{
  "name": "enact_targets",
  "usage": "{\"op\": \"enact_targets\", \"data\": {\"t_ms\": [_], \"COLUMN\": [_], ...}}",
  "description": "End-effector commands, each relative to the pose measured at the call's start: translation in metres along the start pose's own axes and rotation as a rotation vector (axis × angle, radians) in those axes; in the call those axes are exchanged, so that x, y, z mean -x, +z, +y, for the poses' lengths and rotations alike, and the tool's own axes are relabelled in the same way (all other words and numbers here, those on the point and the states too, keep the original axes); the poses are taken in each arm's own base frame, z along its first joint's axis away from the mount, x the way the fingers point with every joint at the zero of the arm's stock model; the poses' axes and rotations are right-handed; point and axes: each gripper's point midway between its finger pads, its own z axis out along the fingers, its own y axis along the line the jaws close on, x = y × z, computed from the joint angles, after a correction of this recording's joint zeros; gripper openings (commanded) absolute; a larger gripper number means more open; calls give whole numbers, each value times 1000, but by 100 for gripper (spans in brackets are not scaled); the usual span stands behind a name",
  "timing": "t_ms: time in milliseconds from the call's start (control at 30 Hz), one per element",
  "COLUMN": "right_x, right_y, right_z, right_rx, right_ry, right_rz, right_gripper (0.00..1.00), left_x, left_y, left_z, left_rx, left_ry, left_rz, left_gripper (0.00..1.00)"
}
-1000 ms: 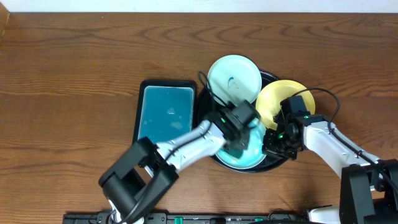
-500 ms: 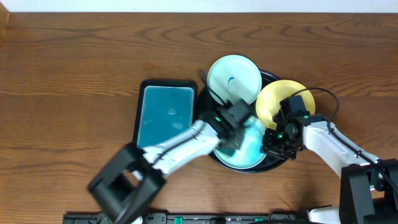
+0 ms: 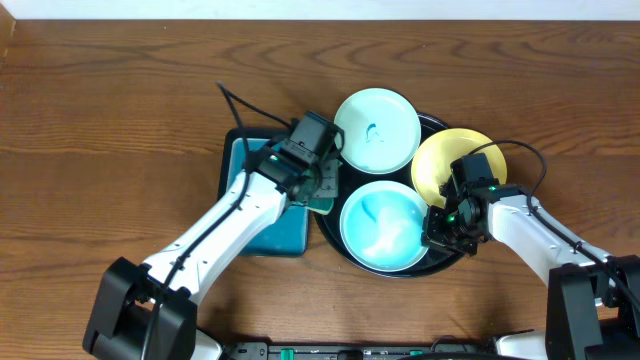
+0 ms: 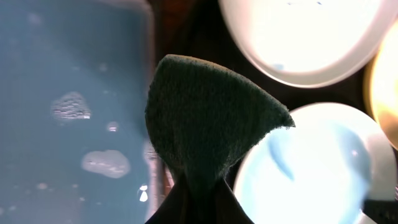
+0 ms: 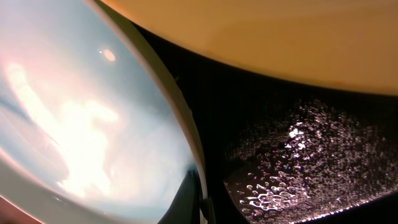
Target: Clean dirty plates on tray and stack at the side
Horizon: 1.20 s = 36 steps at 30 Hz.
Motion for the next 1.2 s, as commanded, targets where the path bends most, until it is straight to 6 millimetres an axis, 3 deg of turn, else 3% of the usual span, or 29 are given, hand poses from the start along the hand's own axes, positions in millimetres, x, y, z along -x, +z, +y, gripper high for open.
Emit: {"op": "enact_targets", "data": {"t_ms": [0,300,700,900,1167], "right_x": [-2,2,6,3,1], "right_y": [13,3,-1,-1,-1], "right_z": [-17,-3,-4,-6,-7], "right_rx": [-89,-29,-47,-53,-57], "right_ry": [-30,-88,-91,-87,-84], "right_rz": [0,-31,-62,-51,-42], "right_gripper": [1,1,1,1,1], "left_x": [-7,-10,-28,-45,-50], "left_y": [3,3,5,34,81], "left_z": [8,5,-57,-79,-64], "left_rx": [21,3,-196,-207,-129], "left_ry": [15,15,119,215,250], "left_rz": [21,39,74,102,132], "left_gripper": [8,7,8,7,8]}}
